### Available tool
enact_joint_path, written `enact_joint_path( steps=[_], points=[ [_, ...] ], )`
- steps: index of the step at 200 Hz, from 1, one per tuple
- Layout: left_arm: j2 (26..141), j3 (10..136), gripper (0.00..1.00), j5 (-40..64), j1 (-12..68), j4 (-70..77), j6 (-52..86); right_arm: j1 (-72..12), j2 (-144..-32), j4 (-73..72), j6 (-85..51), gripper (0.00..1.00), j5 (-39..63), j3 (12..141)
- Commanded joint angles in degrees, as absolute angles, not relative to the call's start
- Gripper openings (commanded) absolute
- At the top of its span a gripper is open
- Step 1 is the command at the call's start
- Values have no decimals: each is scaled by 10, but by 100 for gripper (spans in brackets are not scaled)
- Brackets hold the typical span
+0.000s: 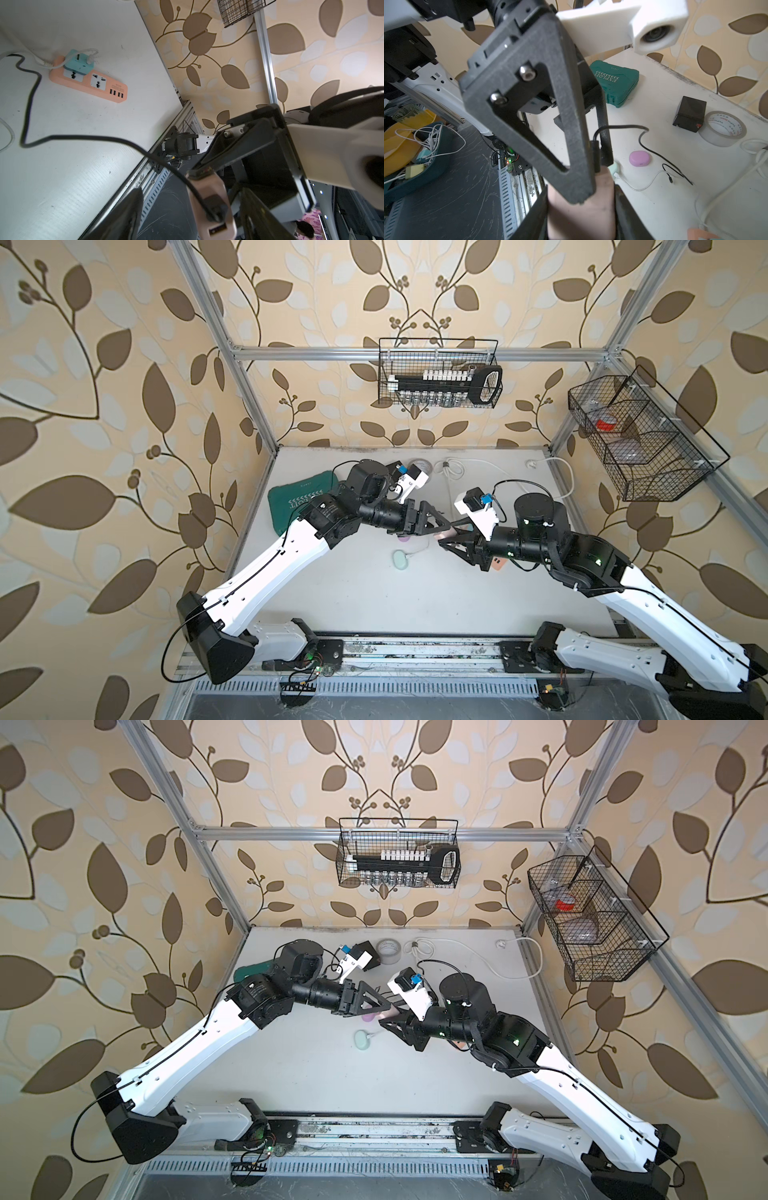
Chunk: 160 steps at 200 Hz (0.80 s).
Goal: Charge the bluetooth headset
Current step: Adjust the plug.
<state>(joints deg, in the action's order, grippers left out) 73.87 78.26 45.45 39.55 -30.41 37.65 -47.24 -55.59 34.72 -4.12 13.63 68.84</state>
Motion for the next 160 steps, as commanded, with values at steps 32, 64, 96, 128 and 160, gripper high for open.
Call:
enact_joint_path(
  steps=[32, 64, 96, 128, 160],
  points=[
    [757, 824, 60, 463, 411, -339, 347, -478, -555, 332, -19, 32, 114, 678],
    [768, 829, 45, 476, 418, -337, 347, -480, -553, 329, -15, 32, 110, 672],
    [775, 828, 30, 485, 423, -335, 347, -480, -552, 327, -12, 32, 108, 670],
    [775, 827, 14, 485, 425, -334, 346, -480, -553, 325, -12, 33, 106, 665],
    [774, 826, 14, 492, 425, -326, 348, -479, -550, 324, -10, 34, 102, 660]
  ],
)
